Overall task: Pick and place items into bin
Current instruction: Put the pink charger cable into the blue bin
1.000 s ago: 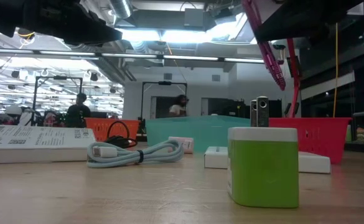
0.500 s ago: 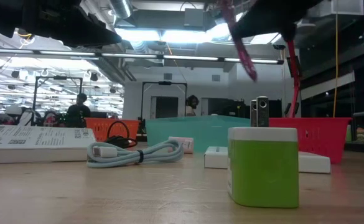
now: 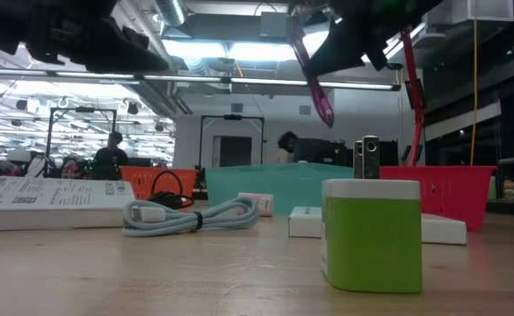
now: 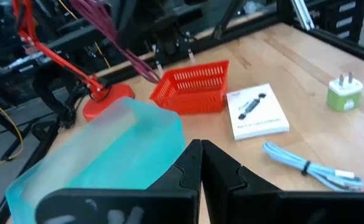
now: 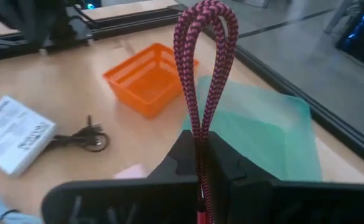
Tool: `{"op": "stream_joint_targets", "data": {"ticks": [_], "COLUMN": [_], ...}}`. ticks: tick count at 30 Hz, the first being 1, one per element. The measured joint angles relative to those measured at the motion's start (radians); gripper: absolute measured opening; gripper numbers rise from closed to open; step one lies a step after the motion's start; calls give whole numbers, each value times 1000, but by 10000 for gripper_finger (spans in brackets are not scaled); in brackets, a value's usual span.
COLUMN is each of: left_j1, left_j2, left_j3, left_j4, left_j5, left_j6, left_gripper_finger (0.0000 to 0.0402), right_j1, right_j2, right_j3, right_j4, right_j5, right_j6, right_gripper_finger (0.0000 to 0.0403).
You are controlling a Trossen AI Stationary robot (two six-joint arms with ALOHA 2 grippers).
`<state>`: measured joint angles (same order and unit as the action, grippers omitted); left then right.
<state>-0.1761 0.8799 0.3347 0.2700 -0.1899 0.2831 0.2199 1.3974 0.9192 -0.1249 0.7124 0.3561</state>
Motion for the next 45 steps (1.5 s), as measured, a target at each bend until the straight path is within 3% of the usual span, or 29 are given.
{"op": "stream_joint_targets", "data": {"ticks": [8, 18, 24, 45], "left_j1": [0, 0, 0, 0], "left_j2": [0, 0, 0, 0], "left_j3": [0, 0, 0, 0], "left_j4": [-48, -44, -42, -115], "left_j5": [0, -14, -45, -52], "left_j6": [0, 31, 96, 69], "left_gripper_finger": [2, 2, 2, 2], "right_j1": [-57, -132, -165, -272], "right_j2": [62, 276, 374, 483], "right_j3": [30, 335, 448, 460], "right_j4": [-13, -427, -476, -543], "right_j5": [0, -35, -84, -177], "right_j6": [-50, -21, -70, -100], "right_gripper_finger": [0, 0, 0, 2]}}
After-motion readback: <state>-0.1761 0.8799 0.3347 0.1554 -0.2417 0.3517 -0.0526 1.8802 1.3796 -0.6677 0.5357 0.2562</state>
